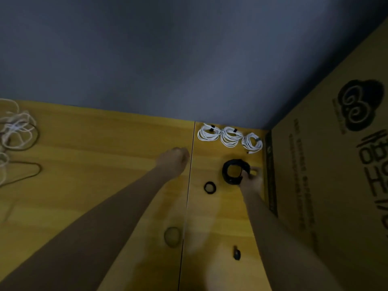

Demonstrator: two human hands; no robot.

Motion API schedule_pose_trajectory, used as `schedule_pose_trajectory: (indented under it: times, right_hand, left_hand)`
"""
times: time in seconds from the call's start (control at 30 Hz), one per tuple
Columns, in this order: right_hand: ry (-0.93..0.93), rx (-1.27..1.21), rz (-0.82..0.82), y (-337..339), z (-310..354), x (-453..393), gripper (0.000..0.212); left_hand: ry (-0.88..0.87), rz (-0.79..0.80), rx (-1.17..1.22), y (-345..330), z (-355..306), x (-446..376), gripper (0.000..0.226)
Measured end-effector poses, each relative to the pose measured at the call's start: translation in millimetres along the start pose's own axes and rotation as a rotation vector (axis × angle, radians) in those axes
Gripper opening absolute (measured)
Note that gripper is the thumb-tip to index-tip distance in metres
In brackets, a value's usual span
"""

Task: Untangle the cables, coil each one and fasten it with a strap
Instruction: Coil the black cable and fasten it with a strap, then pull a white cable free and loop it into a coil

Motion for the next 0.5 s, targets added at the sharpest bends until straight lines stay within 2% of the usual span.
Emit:
schedule_pose_trajectory:
  times: [0.1, 0.17, 0.27, 0.33, 0.37, 0.43, 0.5]
  right_hand:
    - [0.038, 0.033, -0.009, 1.7, 9.5, -25.1, 0.02]
    - [0.059, -0.019, 0.071, -4.1, 6.8, -42.9, 0.023]
    - [0.059, 0.073, 0.232, -13.6, 3.0, -53.7, 0.056]
    - [0.111, 0.332, 0.309, -17.7, 5.1, -53.1, 0.074]
    - [0.116, 0.53, 0.317, -17.9, 4.3, -51.3, 0.077]
    - [0.134, 0.962, 0.246, -19.1, 3.9, -44.8, 0.062]
    - [0.187, 1.264, 0.162, -20.9, 9.5, -35.4, 0.042]
  left_hand:
    - [0.028, 0.015, 0.005, -6.2, 1.2, -6.7, 0.027]
    - [0.022, 0.025, 0.024, -8.2, -1.2, -11.0, 0.029]
    - [0.014, 0.041, 0.042, -11.3, -3.3, -15.4, 0.029]
    - [0.011, 0.042, 0.036, -14.4, -3.8, -15.6, 0.028]
    - [0.009, 0.048, 0.033, -16.1, -4.8, -15.8, 0.028]
    - [0.023, 0.077, 0.021, -20.8, -1.9, -14.4, 0.027]
    - [0.047, 0.11, 0.019, -25.2, 1.6, -12.8, 0.025]
Point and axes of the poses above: each hand's wrist, its own x-axis away from the middle knuckle, its own y-axis out of the back of the hand, z = x × y, the point moved 8 cm from there along -x, towards the middle knuckle, and after that the axes turned 15 degrees about z, right-handed, at the moved point
